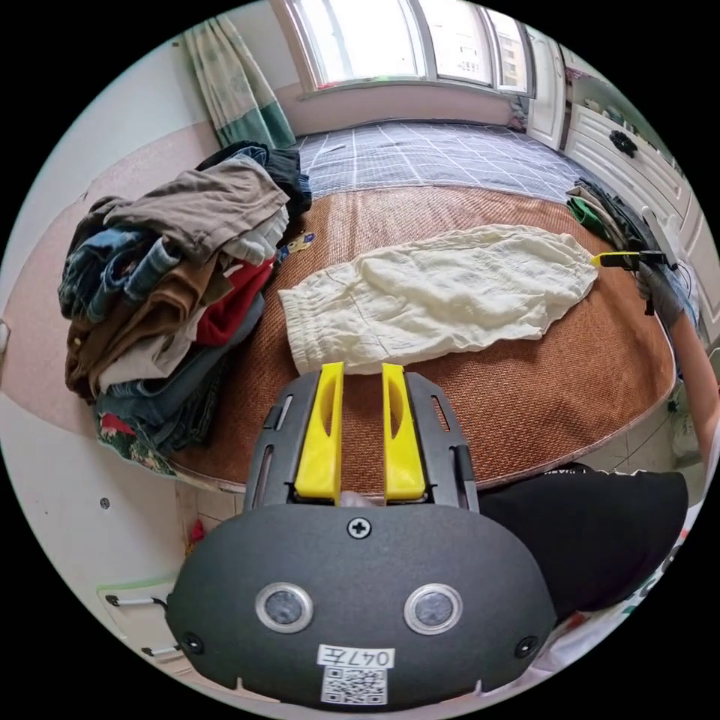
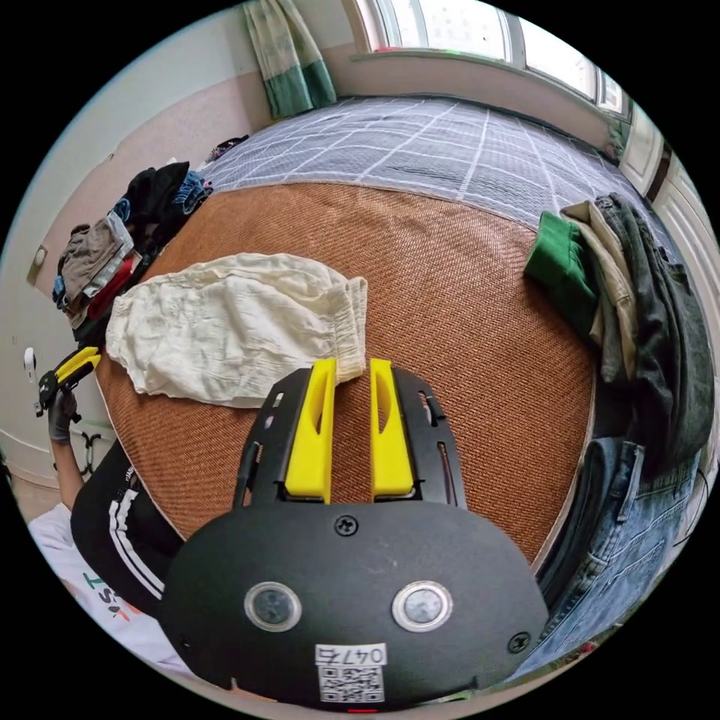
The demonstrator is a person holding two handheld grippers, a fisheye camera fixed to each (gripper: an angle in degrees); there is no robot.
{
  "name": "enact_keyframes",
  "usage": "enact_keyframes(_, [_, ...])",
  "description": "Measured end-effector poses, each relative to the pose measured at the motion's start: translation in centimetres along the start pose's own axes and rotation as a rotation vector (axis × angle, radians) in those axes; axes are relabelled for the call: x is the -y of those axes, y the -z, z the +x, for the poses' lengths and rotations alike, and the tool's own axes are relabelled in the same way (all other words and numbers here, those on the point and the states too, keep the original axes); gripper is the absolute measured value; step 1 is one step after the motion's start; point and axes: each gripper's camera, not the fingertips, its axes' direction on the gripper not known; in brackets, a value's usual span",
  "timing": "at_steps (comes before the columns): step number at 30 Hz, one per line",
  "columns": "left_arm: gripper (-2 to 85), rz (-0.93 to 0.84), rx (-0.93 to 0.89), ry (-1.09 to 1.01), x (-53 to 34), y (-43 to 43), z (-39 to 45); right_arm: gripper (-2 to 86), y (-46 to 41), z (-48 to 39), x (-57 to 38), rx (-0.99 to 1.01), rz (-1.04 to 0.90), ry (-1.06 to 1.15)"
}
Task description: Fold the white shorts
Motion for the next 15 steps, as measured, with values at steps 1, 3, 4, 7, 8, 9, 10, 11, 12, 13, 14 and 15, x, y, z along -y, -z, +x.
enact_keyframes(1, [8.1,0.005,0.001,-0.008,1.5,0.1,1.1,6.2,0.4,0.3,-0.4,0.015,0.037,-0.028])
enact_keyframes(3, [8.0,0.012,0.002,-0.02,3.8,0.1,2.8,6.8,0.1,0.6,-0.7,0.056,0.044,-0.054])
enact_keyframes(4, [7.9,0.018,0.0,-0.029,5.2,0.0,3.9,6.9,-0.7,0.4,-0.7,0.072,0.022,-0.062])
enact_keyframes(7, [7.4,0.021,0.016,-0.033,8.9,-1.4,6.4,5.3,-1.7,-1.4,-1.2,-0.022,0.037,-0.079])
enact_keyframes(8, [7.3,0.012,0.022,-0.031,9.7,-2.0,6.8,4.7,-1.6,-2.1,-1.3,-0.06,0.046,-0.059])
enact_keyframes(9, [7.0,-0.02,0.032,-0.029,11.1,-3.4,7.6,3.6,-1.7,-3.6,-1.7,-0.148,0.05,-0.019])
enact_keyframes(10, [6.6,-0.057,0.043,-0.025,12.3,-4.9,8.3,2.9,-1.7,-5.1,-2.1,-0.226,0.061,0.033])
enact_keyframes(11, [6.3,-0.075,0.044,-0.024,12.8,-5.5,8.7,2.5,-1.6,-5.7,-2.3,-0.237,0.064,0.062])
enact_keyframes(12, [5.8,-0.114,0.034,-0.027,13.7,-6.6,9.5,2.0,-1.3,-6.3,-2.7,-0.245,0.064,0.084])
enact_keyframes(13, [5.3,-0.135,0.018,-0.031,14.4,-7.0,10.5,1.4,-0.5,-6.5,-3.0,-0.245,0.07,0.089])
enact_keyframes(14, [5.0,-0.138,0.012,-0.033,14.7,-6.9,11.1,1.1,0.0,-6.3,-3.3,-0.242,0.076,0.085])
enact_keyframes(15, [4.2,-0.143,-0.016,-0.059,15.2,-6.3,12.6,0.6,1.5,-5.7,-3.9,-0.215,0.103,0.077])
